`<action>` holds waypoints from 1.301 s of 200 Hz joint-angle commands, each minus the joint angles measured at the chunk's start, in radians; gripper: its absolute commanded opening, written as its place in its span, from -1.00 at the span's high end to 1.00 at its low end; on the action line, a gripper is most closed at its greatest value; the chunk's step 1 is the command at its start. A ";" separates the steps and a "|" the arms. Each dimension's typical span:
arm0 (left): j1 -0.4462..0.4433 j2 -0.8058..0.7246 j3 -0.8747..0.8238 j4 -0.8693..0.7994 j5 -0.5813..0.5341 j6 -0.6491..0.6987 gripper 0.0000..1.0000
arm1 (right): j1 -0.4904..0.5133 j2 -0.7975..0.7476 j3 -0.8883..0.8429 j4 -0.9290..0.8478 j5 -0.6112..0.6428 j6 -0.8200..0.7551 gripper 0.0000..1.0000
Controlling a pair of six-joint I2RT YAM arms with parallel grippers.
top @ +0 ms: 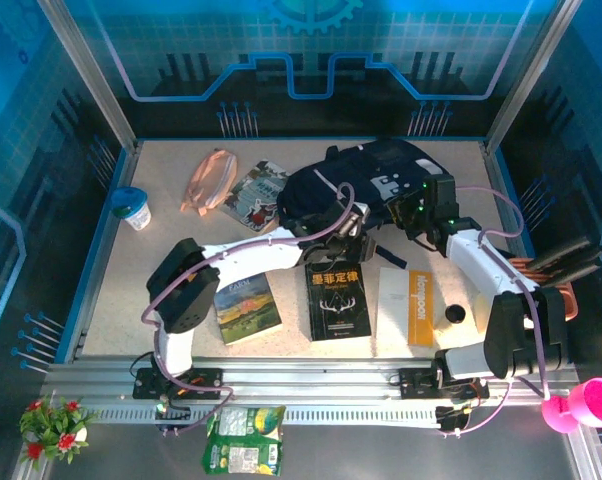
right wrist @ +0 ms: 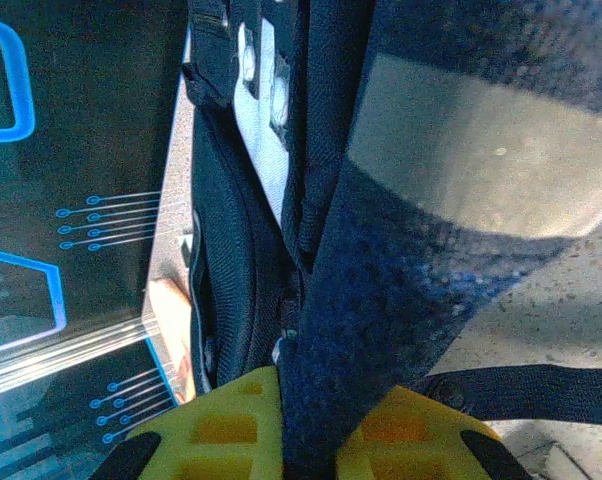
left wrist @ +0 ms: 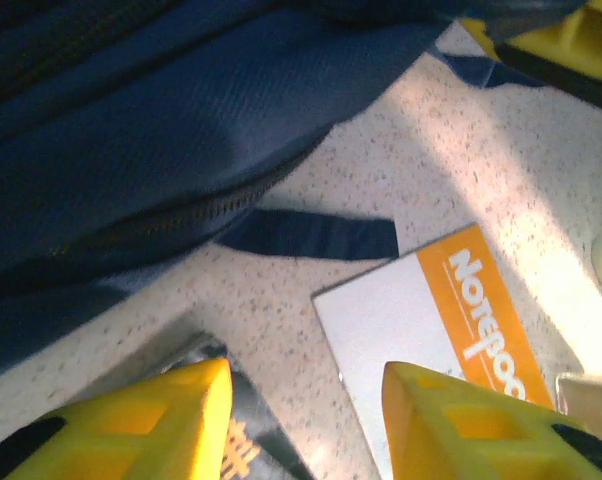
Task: Pack the student bag
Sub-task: Unzip the student bag at the top-center of the table.
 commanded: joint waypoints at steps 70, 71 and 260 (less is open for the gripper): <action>-0.006 0.143 0.210 0.092 -0.173 0.080 0.42 | 0.019 0.011 0.077 0.022 -0.126 0.079 0.97; -0.005 0.144 0.211 0.091 -0.175 0.079 0.42 | 0.020 0.011 0.077 0.022 -0.126 0.079 0.97; 0.040 0.151 0.166 0.186 -0.169 0.013 0.55 | 0.005 0.019 0.069 0.086 -0.192 0.157 1.00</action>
